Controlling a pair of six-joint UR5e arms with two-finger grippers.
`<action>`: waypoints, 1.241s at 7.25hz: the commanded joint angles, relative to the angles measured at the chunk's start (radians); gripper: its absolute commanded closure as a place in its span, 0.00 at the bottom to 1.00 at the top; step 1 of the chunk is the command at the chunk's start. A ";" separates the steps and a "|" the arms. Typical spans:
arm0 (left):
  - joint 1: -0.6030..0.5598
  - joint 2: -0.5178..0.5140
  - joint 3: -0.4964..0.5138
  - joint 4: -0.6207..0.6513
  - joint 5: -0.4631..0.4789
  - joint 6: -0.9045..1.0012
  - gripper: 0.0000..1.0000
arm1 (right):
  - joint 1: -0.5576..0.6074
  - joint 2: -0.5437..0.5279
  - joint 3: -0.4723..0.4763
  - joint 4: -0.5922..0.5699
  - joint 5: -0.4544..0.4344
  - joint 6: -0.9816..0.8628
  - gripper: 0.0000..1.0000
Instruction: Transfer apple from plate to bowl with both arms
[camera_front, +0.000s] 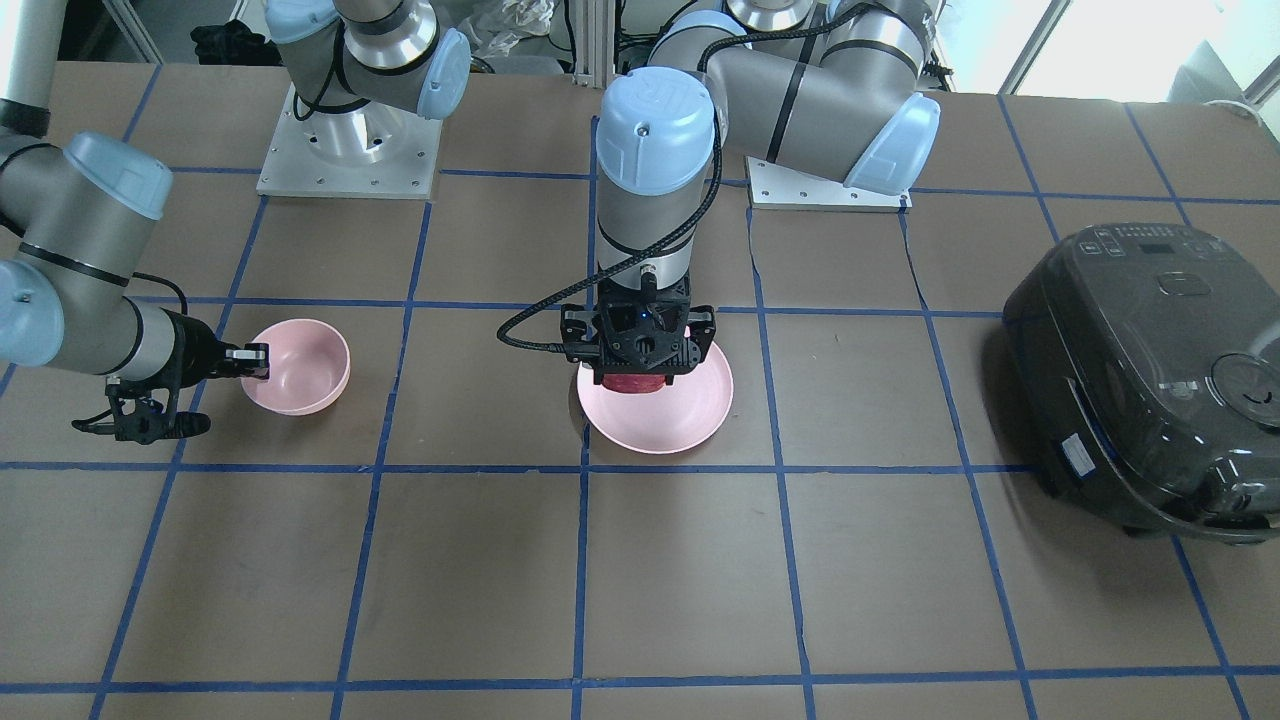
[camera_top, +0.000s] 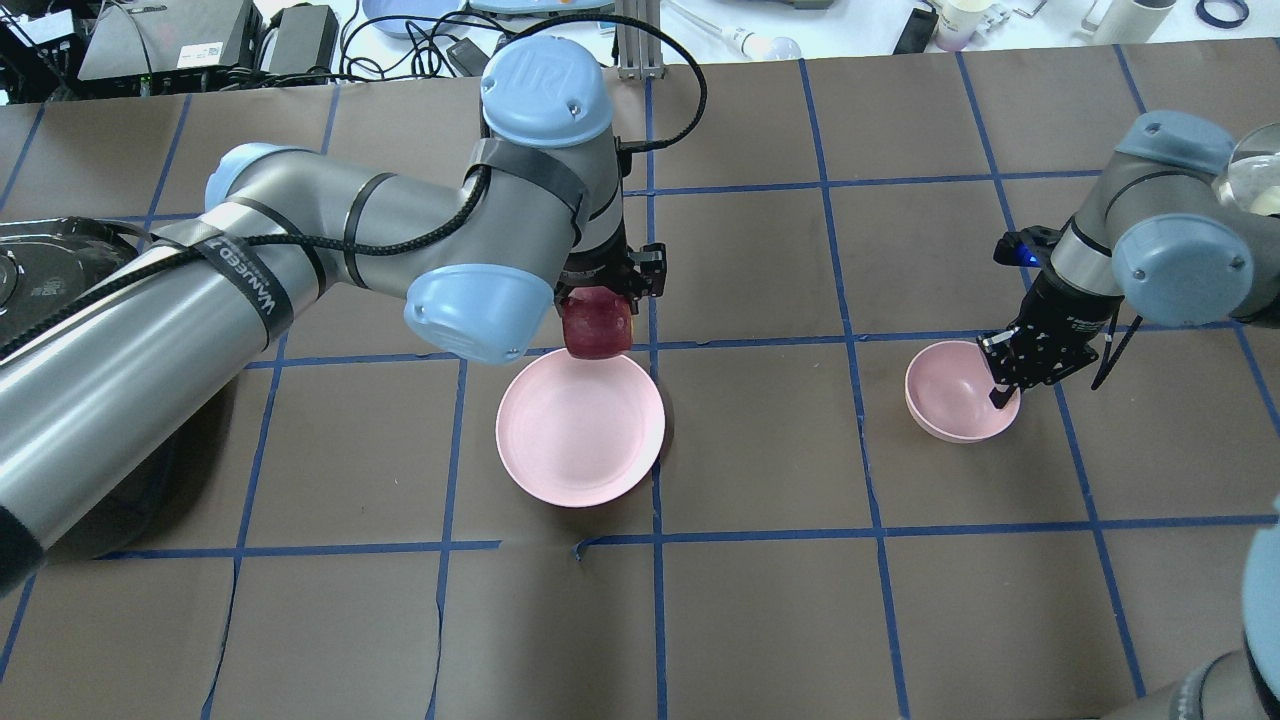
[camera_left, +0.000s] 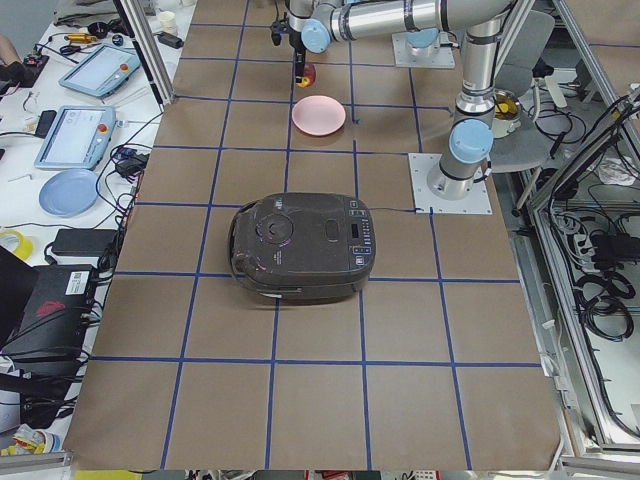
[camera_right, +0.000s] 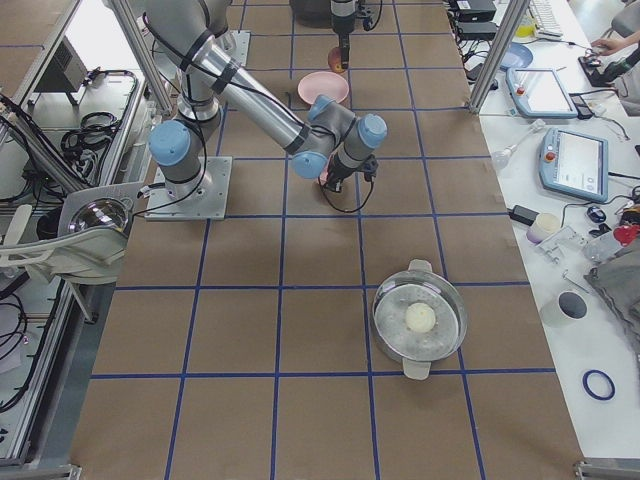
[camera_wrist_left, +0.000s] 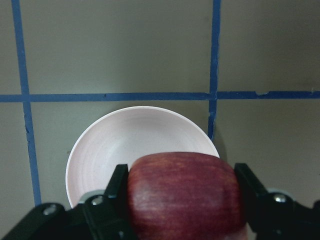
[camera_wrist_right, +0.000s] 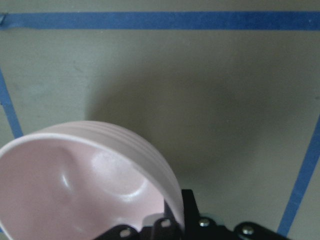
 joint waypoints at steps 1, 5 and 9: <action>0.001 -0.001 0.022 -0.030 -0.001 -0.020 0.73 | 0.050 -0.055 -0.019 0.058 0.120 0.008 1.00; 0.001 -0.004 0.022 -0.030 0.000 -0.020 0.73 | 0.315 0.003 -0.010 -0.087 0.193 0.242 1.00; -0.001 -0.011 0.014 -0.028 -0.007 -0.090 0.73 | 0.396 0.032 0.067 -0.213 0.197 0.355 1.00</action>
